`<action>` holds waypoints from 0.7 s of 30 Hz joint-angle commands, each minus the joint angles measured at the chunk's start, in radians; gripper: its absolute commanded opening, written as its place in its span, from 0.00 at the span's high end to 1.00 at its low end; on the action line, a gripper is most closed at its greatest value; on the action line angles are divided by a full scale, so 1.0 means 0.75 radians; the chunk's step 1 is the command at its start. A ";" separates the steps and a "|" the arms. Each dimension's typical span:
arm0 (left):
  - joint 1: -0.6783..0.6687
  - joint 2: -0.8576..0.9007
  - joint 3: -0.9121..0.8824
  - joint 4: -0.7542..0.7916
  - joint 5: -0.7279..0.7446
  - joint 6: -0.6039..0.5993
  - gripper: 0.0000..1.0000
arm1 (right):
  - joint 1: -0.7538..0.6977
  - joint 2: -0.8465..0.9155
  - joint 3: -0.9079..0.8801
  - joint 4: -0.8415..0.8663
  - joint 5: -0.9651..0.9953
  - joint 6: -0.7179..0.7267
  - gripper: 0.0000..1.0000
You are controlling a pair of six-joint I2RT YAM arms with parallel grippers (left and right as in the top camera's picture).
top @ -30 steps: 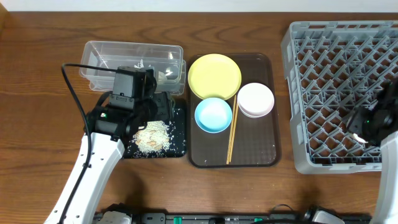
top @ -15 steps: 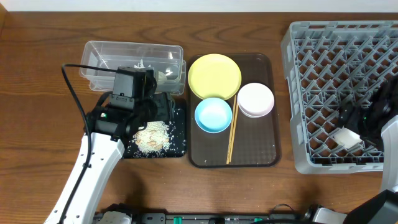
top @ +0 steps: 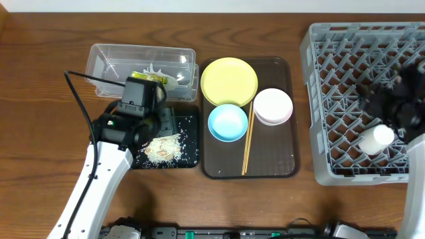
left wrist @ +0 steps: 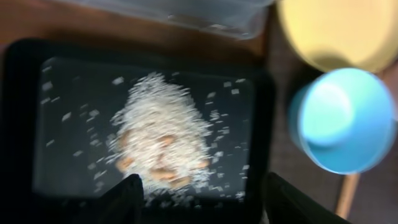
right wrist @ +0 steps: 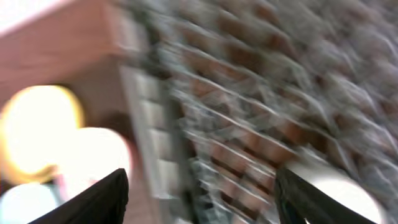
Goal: Sort waste into correct bins and load items into the dishwasher rack
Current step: 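Reach right gripper to the pink bowl and grasp its rim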
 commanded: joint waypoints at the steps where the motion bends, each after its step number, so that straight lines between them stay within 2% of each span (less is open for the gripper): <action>1: 0.005 0.009 0.014 -0.032 -0.164 -0.116 0.36 | 0.173 -0.012 0.016 0.033 -0.150 -0.082 0.27; 4: 0.004 0.009 0.012 -0.036 -0.164 -0.119 0.36 | 0.351 0.028 0.006 0.073 -0.049 -0.105 0.27; 6: 0.004 0.009 0.012 -0.036 -0.164 -0.119 0.36 | 0.454 0.078 0.006 0.079 0.067 -0.105 0.34; 9: 0.004 0.009 0.011 -0.036 -0.163 -0.119 0.36 | 0.578 0.175 0.006 0.099 0.183 -0.103 0.37; 11: 0.004 0.009 0.011 -0.036 -0.163 -0.119 0.36 | 0.635 0.249 0.006 0.120 0.229 -0.094 0.45; 16: 0.004 0.009 0.005 -0.036 -0.163 -0.119 0.36 | 0.713 0.446 0.006 0.148 0.389 0.074 0.52; 21: 0.004 0.009 -0.003 -0.036 -0.163 -0.119 0.35 | 0.719 0.611 0.006 0.159 0.396 0.136 0.61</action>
